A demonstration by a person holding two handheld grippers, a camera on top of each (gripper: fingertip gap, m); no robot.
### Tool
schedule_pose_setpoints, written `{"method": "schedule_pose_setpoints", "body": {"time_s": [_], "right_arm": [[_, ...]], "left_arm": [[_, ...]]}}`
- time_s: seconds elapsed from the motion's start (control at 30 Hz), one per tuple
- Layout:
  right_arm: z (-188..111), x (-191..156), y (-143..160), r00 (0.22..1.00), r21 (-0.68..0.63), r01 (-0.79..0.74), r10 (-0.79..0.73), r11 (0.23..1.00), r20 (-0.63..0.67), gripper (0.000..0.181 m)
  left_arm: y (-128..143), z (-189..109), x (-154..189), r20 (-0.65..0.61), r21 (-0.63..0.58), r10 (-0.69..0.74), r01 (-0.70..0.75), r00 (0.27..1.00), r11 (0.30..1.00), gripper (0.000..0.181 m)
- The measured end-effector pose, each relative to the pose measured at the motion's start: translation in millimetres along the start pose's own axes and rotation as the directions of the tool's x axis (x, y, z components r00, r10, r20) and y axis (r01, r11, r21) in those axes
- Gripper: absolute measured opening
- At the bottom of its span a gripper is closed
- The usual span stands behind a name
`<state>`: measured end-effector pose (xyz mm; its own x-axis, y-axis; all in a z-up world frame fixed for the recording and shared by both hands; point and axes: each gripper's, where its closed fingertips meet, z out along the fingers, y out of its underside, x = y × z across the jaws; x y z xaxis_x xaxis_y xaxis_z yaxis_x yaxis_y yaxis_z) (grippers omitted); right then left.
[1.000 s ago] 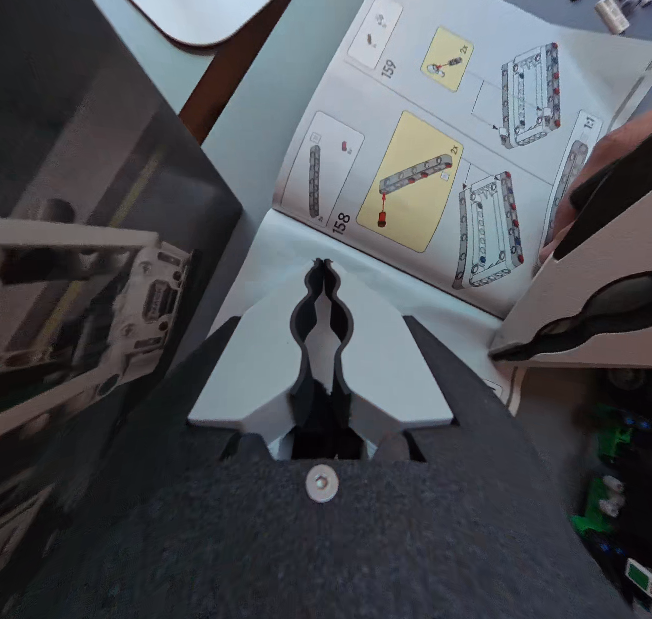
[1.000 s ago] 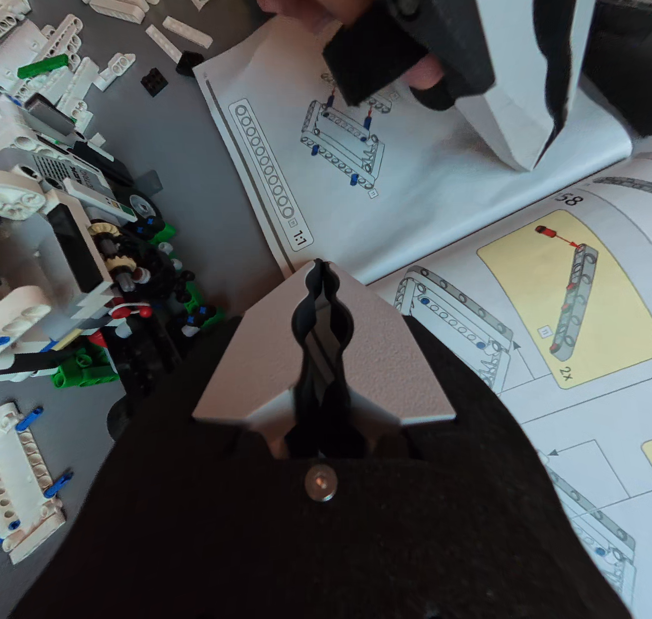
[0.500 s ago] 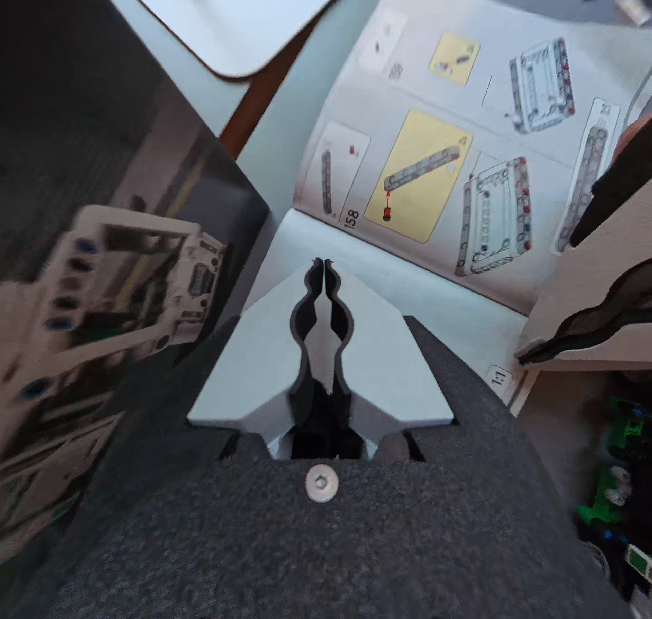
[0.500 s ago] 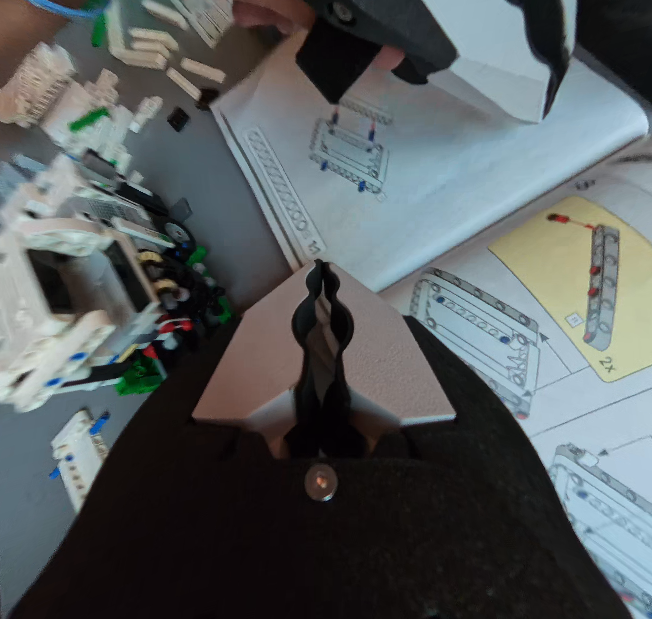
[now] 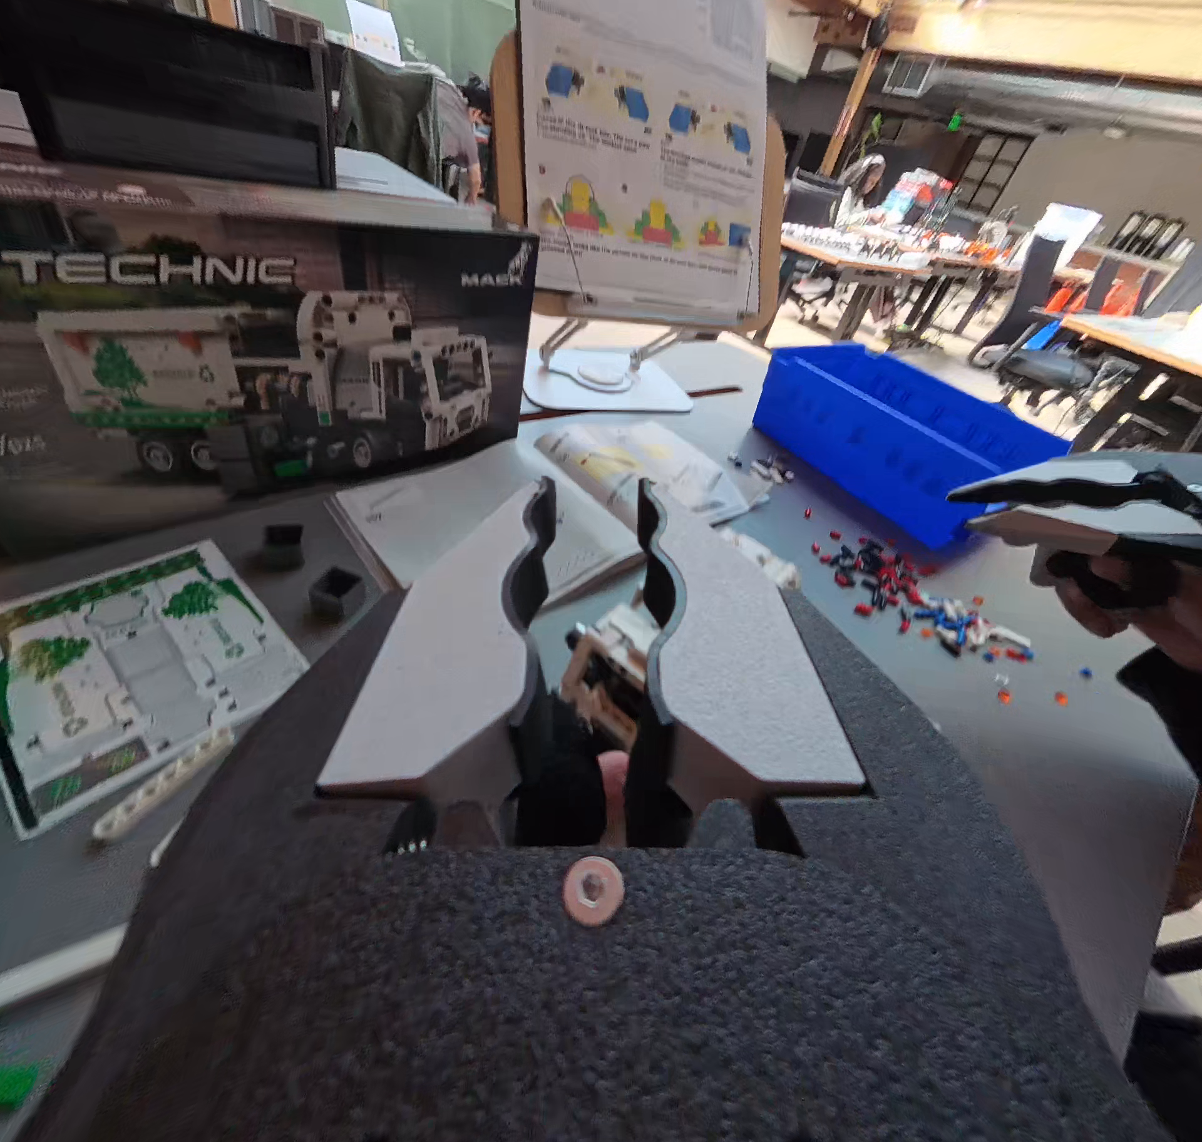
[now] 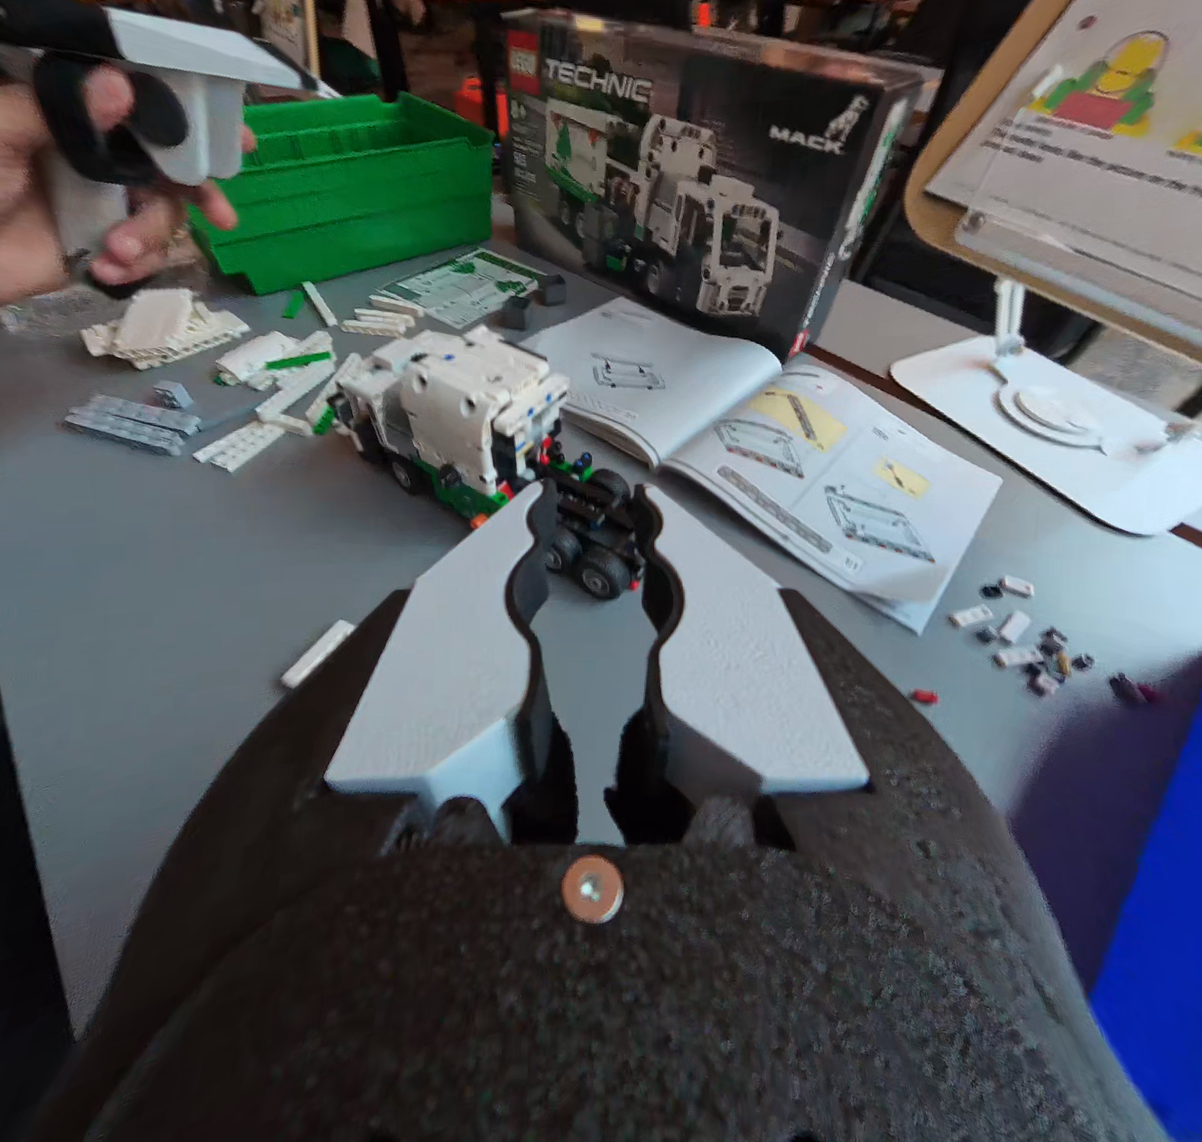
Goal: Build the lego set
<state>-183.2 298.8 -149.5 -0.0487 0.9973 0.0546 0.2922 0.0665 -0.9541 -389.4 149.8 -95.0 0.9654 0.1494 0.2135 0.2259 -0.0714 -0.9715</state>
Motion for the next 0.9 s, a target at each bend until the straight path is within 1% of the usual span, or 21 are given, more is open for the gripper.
{"method": "schedule_pose_setpoints", "body": {"time_s": [0.1, 0.13, 0.2, 0.3, 0.33, 0.4, 0.5, 0.57, 0.63, 0.7, 0.77, 0.83, 0.9], "right_arm": [[-12, -15, 39, 0.991, 0.018, -0.057, 0.059, 0.998, -0.120, 0.026], [-12, -25, 51, 0.992, -0.008, -0.065, 0.064, 0.998, -0.109, 0.022], [-11, -35, 68, 0.989, -0.045, -0.087, 0.081, 0.995, -0.123, 0.020], [-7, -48, 73, 0.989, -0.065, -0.144, 0.140, 0.987, -0.053, 0.021], [-5, -48, 72, 0.989, -0.063, -0.146, 0.143, 0.987, -0.047, 0.022], [-1, -46, 69, 0.988, -0.042, -0.147, 0.145, 0.988, -0.053, 0.024], [7, -38, 66, 0.985, -0.035, -0.160, 0.158, 0.986, -0.064, 0.023], [14, -25, 62, 0.982, -0.016, -0.166, 0.164, 0.986, -0.094, 0.022], [22, -16, 56, 0.978, 0.007, -0.189, 0.189, 0.982, -0.094, 0.020], [29, -8, 53, 0.975, 0.023, -0.201, 0.203, 0.979, -0.096, 0.019], [37, 0, 55, 0.973, 0.008, -0.202, 0.201, 0.979, -0.109, 0.019], [41, 1, 54, 0.975, 0.008, -0.198, 0.197, 0.980, -0.102, 0.019], [38, 1, 51, 0.977, 0.033, -0.187, 0.189, 0.982, -0.101, 0.018]], "left_arm": [[54, -26, 12, 0.114, -0.115, 0.091, -0.078, 0.989, 0.990, 0.022], [70, -34, 17, 0.132, -0.150, 0.114, -0.094, 0.985, 0.984, 0.022], [95, -48, 29, 0.136, -0.201, 0.118, -0.089, 0.984, 0.976, 0.020], [117, -62, 47, 0.074, -0.212, 0.022, -0.006, 0.997, 0.977, 0.020], [121, -65, 49, 0.058, -0.216, -0.003, 0.016, 0.998, 0.976, 0.020], [126, -70, 41, 0.063, -0.228, -0.001, 0.015, 0.998, 0.974, 0.020], [124, -73, 16, 0.103, -0.267, 0.051, -0.022, 0.993, 0.963, 0.020], [122, -72, -3, 0.126, -0.301, 0.072, -0.031, 0.989, 0.953, 0.022], [120, -71, -19, 0.141, -0.336, 0.081, -0.030, 0.987, 0.942, 0.023], [122, -72, -31, 0.152, -0.375, 0.096, -0.032, 0.984, 0.927, 0.024], [125, -76, -42, 0.168, -0.404, 0.124, -0.046, 0.978, 0.914, 0.024], [131, -81, -50, 0.181, -0.434, 0.126, -0.035, 0.975, 0.900, 0.024], [142, -87, -47, 0.176, -0.475, 0.099, -0.004, 0.979, 0.880, 0.027]]}}
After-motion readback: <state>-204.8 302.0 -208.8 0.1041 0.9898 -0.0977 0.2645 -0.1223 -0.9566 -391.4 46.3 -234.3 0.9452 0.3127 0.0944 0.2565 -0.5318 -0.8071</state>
